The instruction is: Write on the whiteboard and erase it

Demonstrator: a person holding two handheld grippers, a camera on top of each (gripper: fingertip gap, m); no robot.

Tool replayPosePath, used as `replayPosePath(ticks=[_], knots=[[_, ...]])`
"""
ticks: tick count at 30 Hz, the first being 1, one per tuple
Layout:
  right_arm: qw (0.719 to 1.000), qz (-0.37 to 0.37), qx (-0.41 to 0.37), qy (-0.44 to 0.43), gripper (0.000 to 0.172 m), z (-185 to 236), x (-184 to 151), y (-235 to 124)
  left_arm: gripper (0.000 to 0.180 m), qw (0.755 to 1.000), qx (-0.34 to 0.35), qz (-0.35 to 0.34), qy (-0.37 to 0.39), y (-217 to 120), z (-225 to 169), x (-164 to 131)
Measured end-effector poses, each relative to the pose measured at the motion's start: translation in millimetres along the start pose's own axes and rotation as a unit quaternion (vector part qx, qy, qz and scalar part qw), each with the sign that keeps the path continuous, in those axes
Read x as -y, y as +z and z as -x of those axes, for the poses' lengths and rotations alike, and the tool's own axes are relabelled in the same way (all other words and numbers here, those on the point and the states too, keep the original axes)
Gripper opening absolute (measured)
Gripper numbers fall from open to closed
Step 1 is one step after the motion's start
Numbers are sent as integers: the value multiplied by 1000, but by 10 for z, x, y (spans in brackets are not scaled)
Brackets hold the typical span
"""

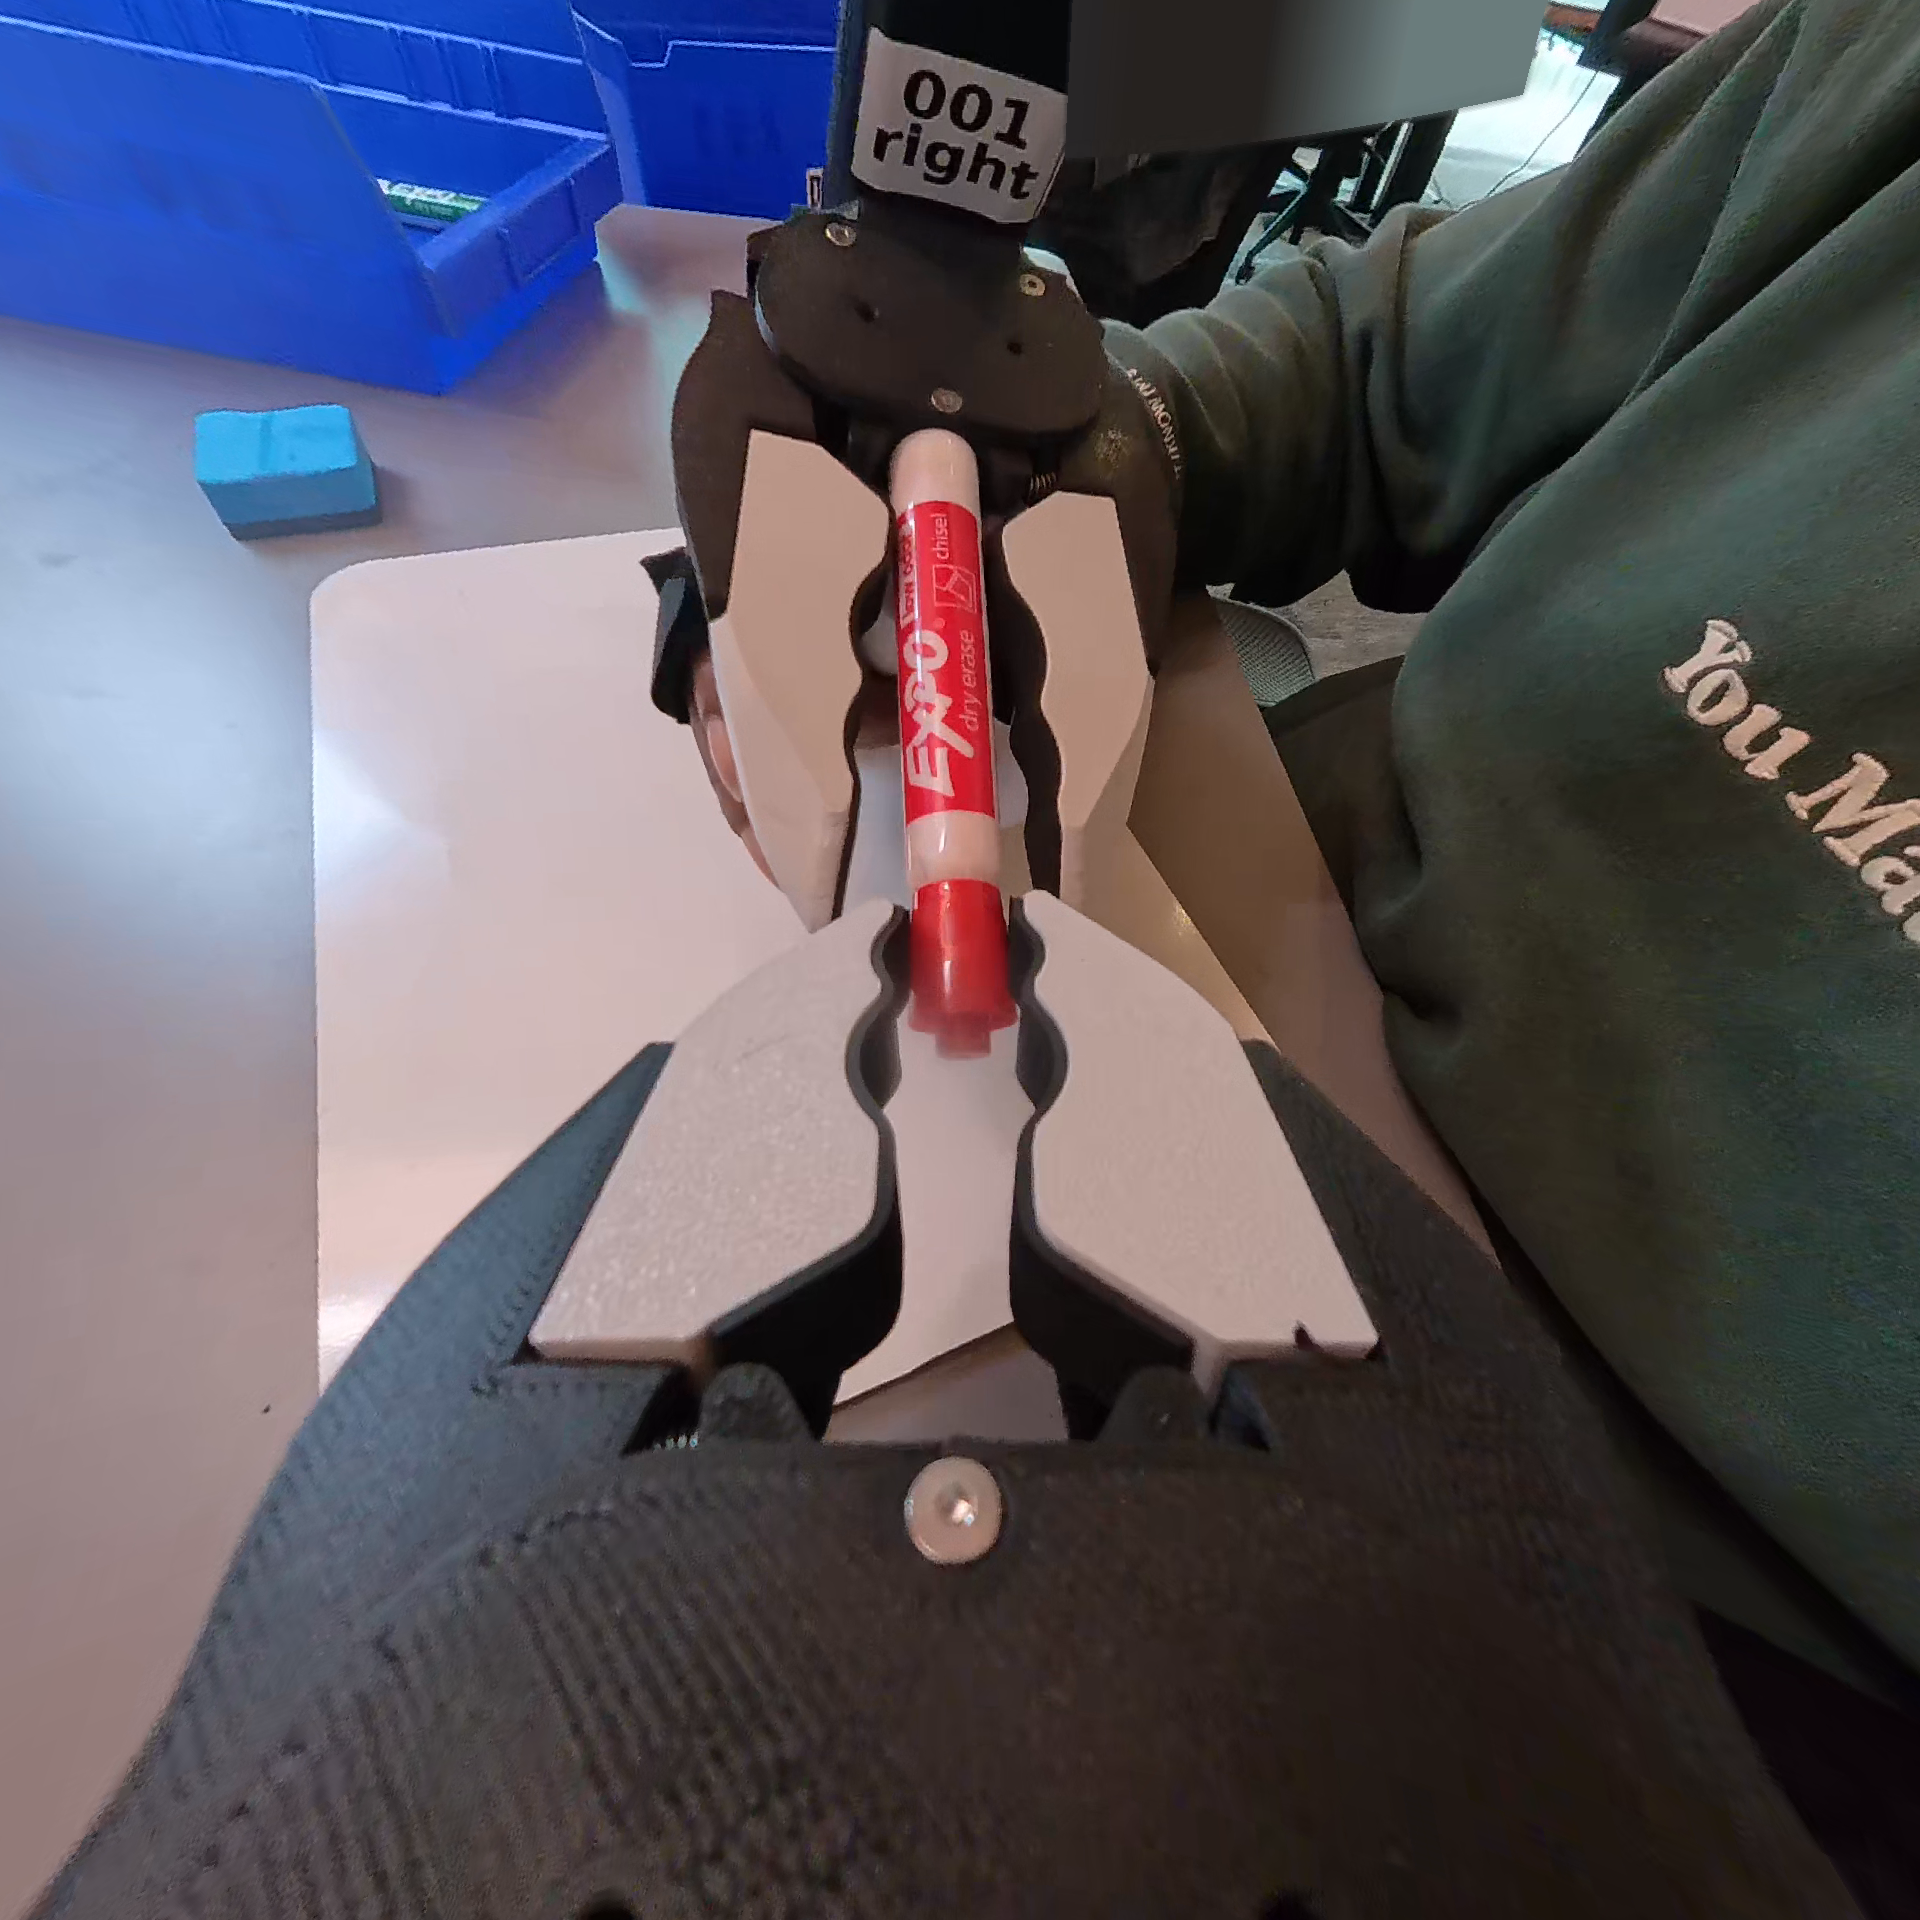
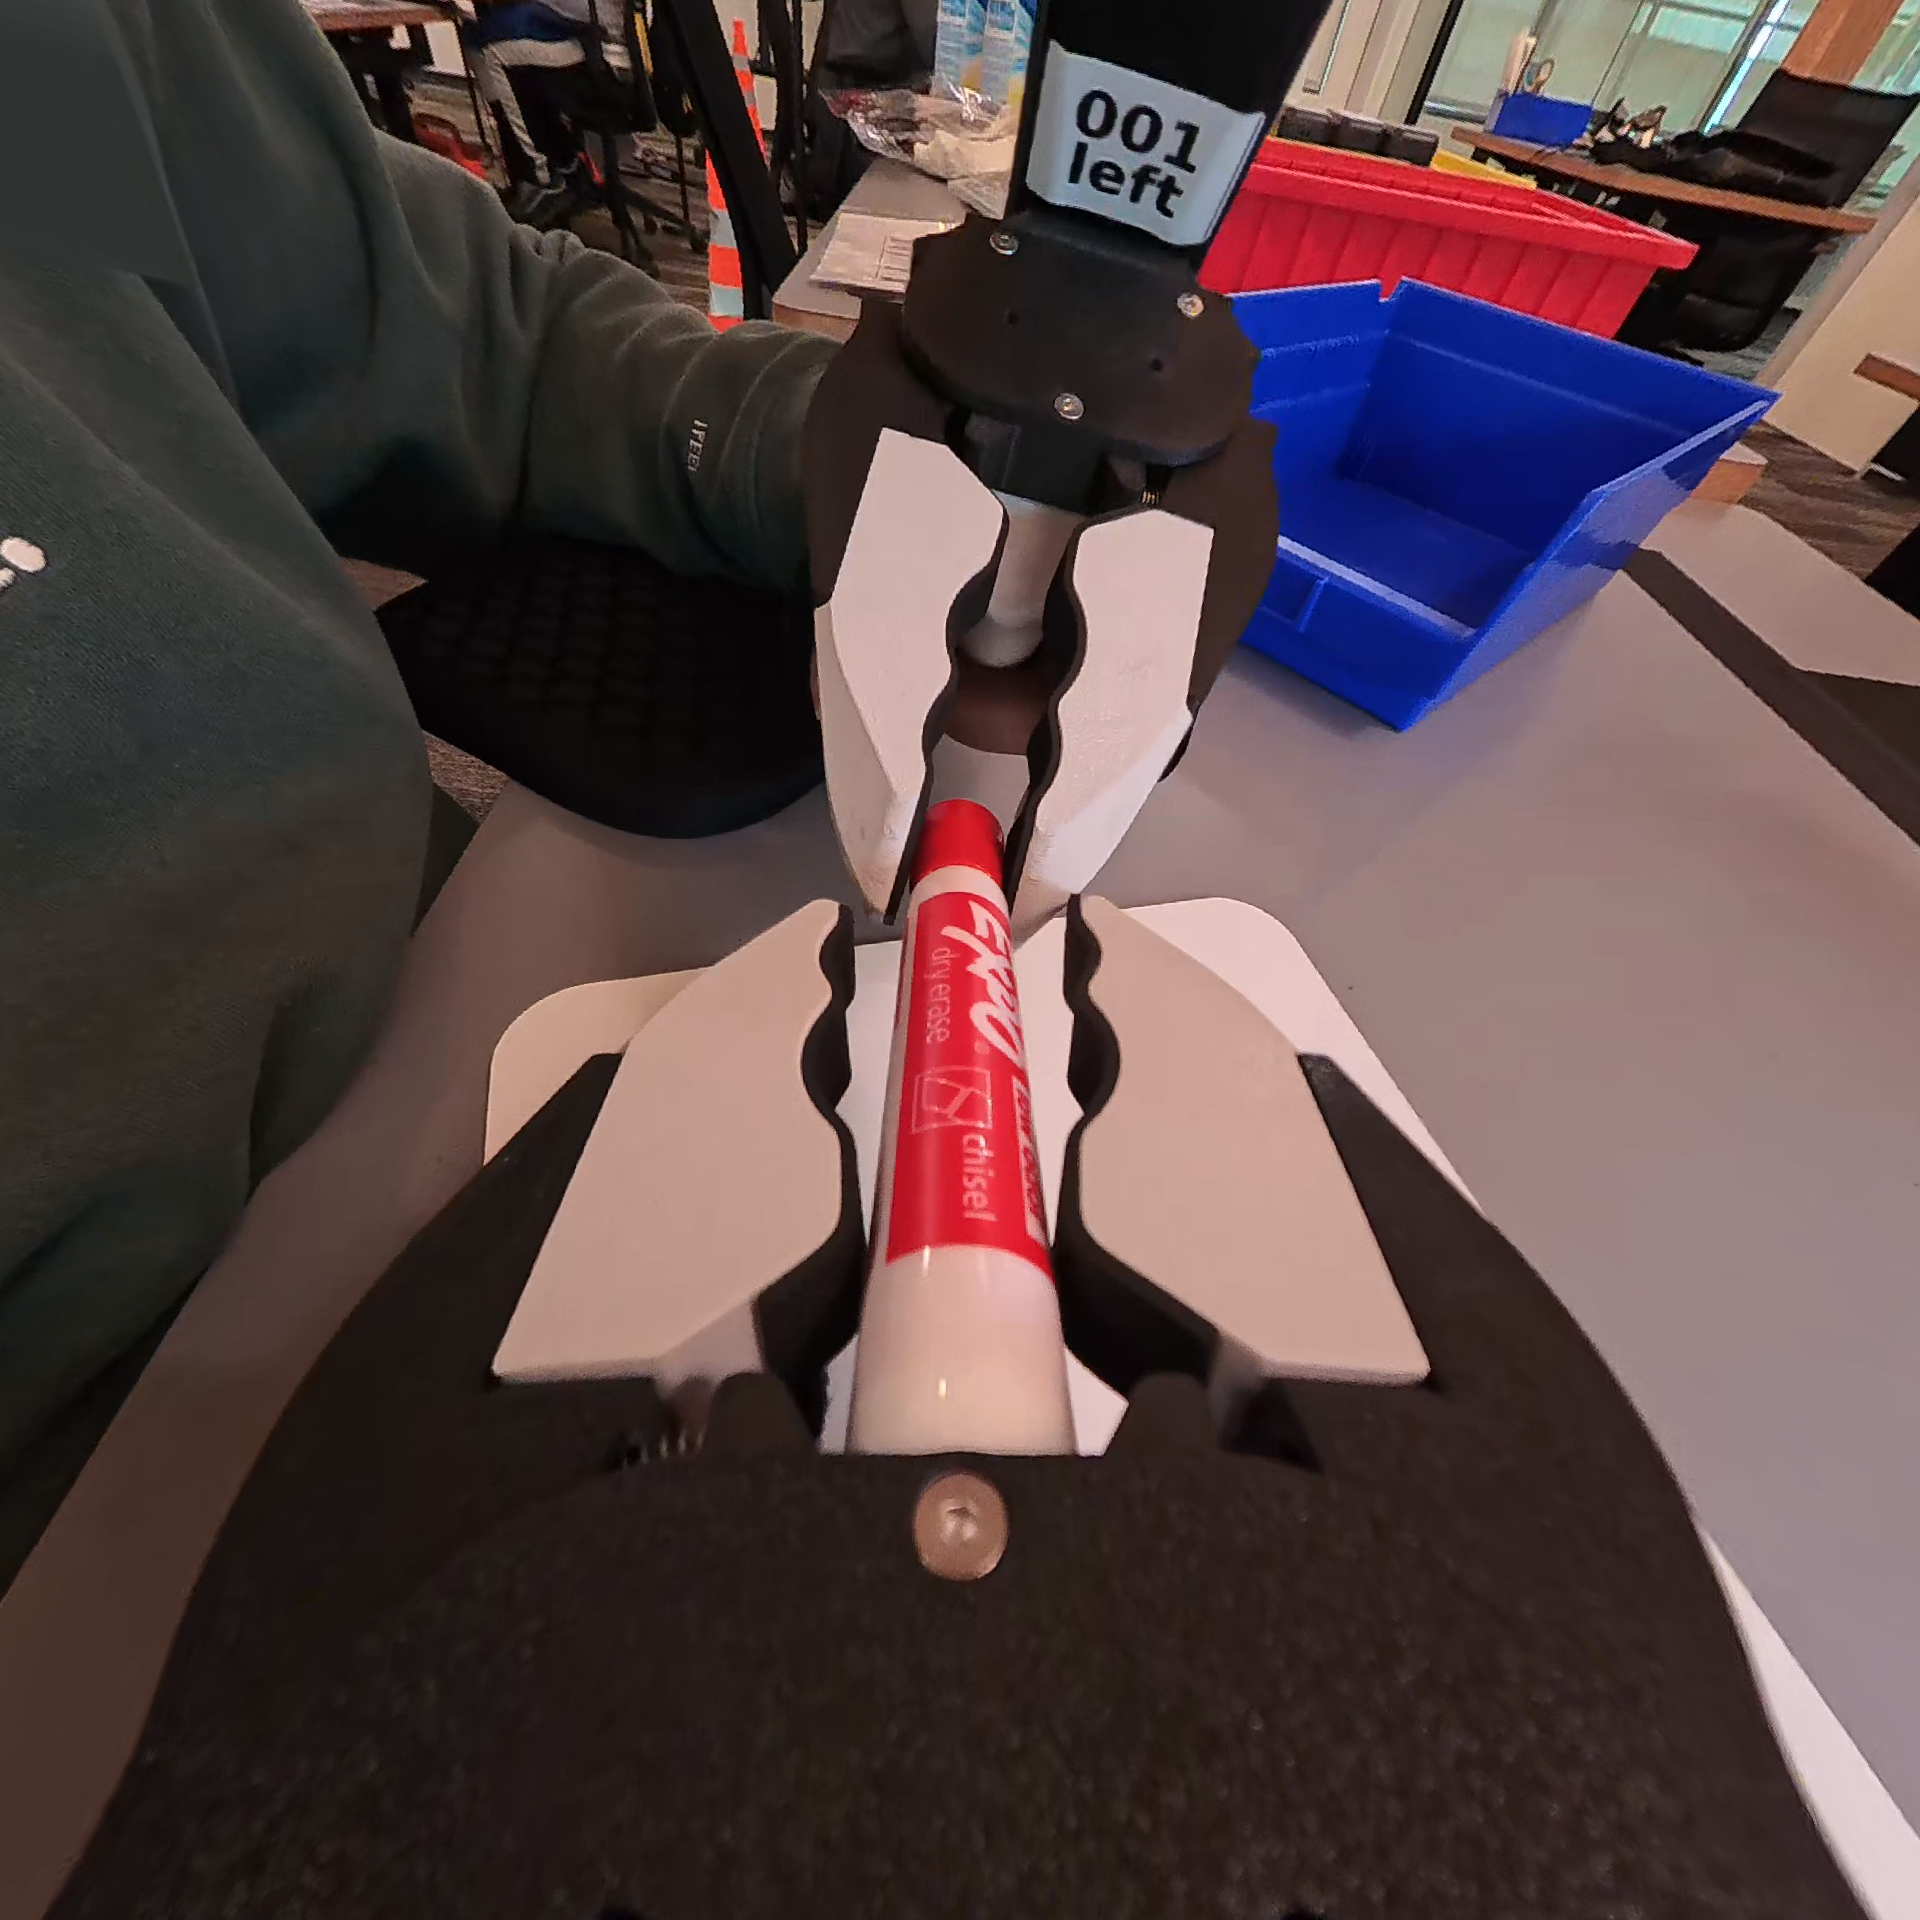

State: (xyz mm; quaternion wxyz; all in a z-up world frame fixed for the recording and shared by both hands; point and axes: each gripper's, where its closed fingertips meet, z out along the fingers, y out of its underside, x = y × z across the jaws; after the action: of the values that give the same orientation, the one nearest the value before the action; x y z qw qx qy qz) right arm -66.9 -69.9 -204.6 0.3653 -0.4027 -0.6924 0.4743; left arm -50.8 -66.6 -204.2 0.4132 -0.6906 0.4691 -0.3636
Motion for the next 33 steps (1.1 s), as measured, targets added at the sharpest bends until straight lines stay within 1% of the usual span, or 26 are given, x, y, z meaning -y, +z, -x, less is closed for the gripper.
replayPosePath(ticks=[8, 11, 14, 15, 20, 25, 30, 31, 32, 33], knots=[[1000, -1, -1, 15, 35, 22, -7, 9, 18, 1000, -2, 2, -5, 11, -2, -12], [1000, -10, -8, 28, 35, -9, 52, -7, 18, 1000, 1, -21, -5, -14, 18, 48], [999, -21, -13, 37, 39, -26, 98, -2, 18, 999, 5, -36, 2, -37, 30, 86], [999, -26, -12, 40, 34, -24, 115, -5, 18, 999, 5, -40, 5, -45, 24, 100], [999, -31, -8, 43, 33, -10, 153, -24, 18, 999, 6, -49, 8, -49, 9, 137], [996, -57, -10, 62, 33, -34, 249, -53, 19, 997, -5, -79, -12, -100, 7, 229], [995, -65, -1, 70, 32, -51, 312, -86, 19, 995, -13, -98, -28, -127, 6, 284], [994, -82, 2, 75, 34, -95, 375, -140, 19, 994, -14, -102, -33, -167, 23, 293], [986, -136, -13, 94, 31, -207, 509, -378, 19, 993, 5, -109, -44, -301, 133, 268], [980, -170, -31, 101, 32, -353, 600, -690, 19, 989, 19, -130, -70, -505, 260, 236]])
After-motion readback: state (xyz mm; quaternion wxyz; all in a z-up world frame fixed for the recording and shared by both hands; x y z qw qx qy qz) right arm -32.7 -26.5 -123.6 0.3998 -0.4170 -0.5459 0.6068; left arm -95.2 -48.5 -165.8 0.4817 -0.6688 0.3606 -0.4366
